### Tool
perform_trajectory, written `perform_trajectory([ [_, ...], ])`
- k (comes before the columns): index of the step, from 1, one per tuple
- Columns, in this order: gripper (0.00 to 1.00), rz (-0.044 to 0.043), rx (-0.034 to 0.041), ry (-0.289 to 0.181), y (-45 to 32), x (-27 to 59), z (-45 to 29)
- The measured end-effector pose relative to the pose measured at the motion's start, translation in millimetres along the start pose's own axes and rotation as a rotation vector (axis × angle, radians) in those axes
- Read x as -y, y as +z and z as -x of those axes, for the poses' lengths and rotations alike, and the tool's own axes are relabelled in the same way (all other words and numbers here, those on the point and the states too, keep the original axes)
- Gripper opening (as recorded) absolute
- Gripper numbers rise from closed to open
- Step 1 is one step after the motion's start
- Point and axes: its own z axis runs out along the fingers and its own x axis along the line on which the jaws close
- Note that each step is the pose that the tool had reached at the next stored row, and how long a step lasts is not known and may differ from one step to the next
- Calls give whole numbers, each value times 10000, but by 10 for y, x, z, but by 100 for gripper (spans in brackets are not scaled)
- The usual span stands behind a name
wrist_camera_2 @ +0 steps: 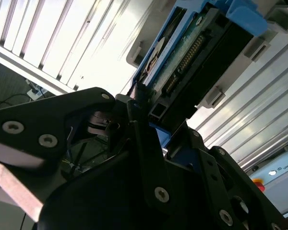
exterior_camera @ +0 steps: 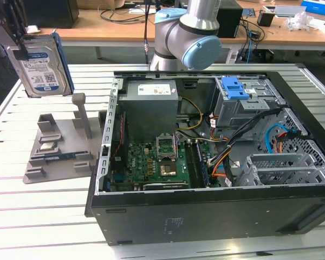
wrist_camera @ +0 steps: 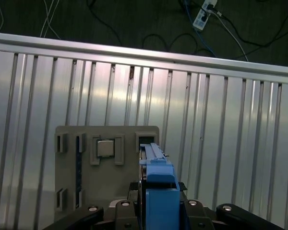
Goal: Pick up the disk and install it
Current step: 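Pick up the disk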
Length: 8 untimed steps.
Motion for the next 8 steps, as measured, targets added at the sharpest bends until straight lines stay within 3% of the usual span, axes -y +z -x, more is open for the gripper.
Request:
perform_trajectory([
  [8,37,0,0,0,-130,-5,3],
])
